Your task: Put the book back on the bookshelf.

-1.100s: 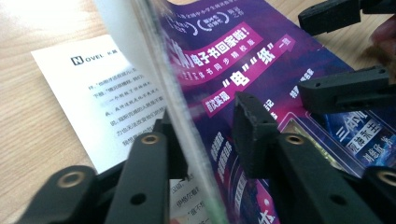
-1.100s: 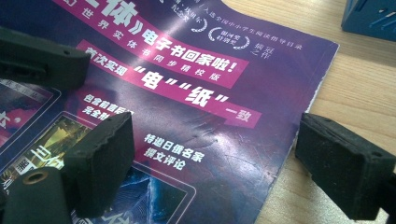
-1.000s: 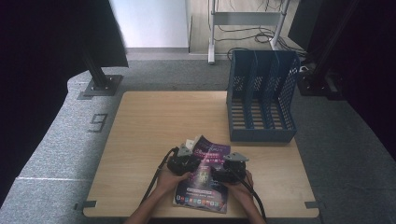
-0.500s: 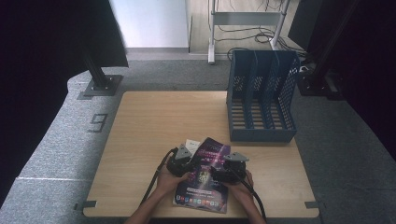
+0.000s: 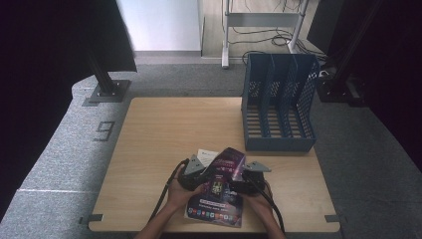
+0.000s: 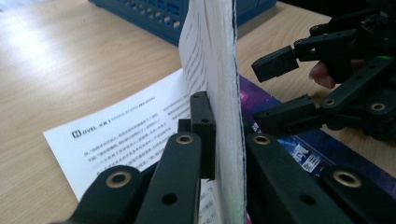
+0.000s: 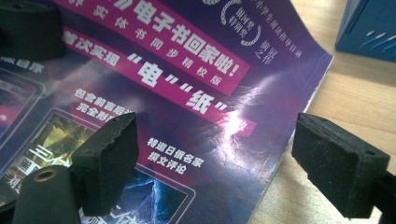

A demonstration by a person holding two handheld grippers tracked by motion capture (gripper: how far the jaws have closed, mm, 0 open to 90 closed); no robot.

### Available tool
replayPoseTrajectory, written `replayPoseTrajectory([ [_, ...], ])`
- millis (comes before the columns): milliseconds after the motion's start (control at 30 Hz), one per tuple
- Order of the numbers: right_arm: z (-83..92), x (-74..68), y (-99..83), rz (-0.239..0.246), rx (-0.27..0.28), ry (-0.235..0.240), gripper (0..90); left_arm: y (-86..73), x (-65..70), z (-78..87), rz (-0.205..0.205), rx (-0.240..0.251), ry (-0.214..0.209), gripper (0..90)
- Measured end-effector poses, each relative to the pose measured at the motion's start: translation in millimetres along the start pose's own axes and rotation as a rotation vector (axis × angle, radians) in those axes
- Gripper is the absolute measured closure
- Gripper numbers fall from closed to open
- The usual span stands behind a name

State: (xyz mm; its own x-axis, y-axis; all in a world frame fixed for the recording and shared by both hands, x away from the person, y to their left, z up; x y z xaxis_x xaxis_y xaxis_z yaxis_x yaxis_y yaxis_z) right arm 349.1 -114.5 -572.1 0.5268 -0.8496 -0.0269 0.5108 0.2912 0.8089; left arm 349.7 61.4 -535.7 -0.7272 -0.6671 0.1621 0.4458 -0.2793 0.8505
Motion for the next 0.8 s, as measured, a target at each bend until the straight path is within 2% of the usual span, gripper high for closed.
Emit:
replayPoseTrajectory([
  [167, 2.9, 2.2, 1.4, -0.009, 0.007, 0.005, 14.5, 2.2, 2.7, 2.9, -0.006, 0.019, -0.002, 87.4],
  [367, 5.4, 0.8, 3.2, 0.008, 0.011, 0.014, 14.4, 4.6, 5.7, 6.7, -0.014, 0.046, -0.006, 87.4],
  [667, 11.1, 6.4, 6.1, -0.009, 0.03, 0.024, 14.5, 8.7, 9.3, 12.1, -0.033, 0.059, -0.013, 87.4],
  [800, 11.9, 5.3, 6.7, 0.006, 0.031, 0.032, 14.4, 11.0, 10.7, 15.1, -0.035, 0.067, -0.016, 87.4],
])
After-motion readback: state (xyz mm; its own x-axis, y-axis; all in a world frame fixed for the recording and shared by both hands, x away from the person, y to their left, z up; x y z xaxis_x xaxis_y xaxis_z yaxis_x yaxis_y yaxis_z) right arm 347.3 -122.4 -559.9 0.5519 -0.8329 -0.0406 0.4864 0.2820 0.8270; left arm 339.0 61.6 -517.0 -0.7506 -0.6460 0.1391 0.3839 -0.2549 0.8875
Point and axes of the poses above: each handheld gripper's, and its own axes: z roughly backward along the jaws, y roughly out of its top, x roughly to its right, the point moved 5 cm from there along -z, roughly forward along the jaws, and after that the axes turned 9 degrees about z, right-handed, at the moved point
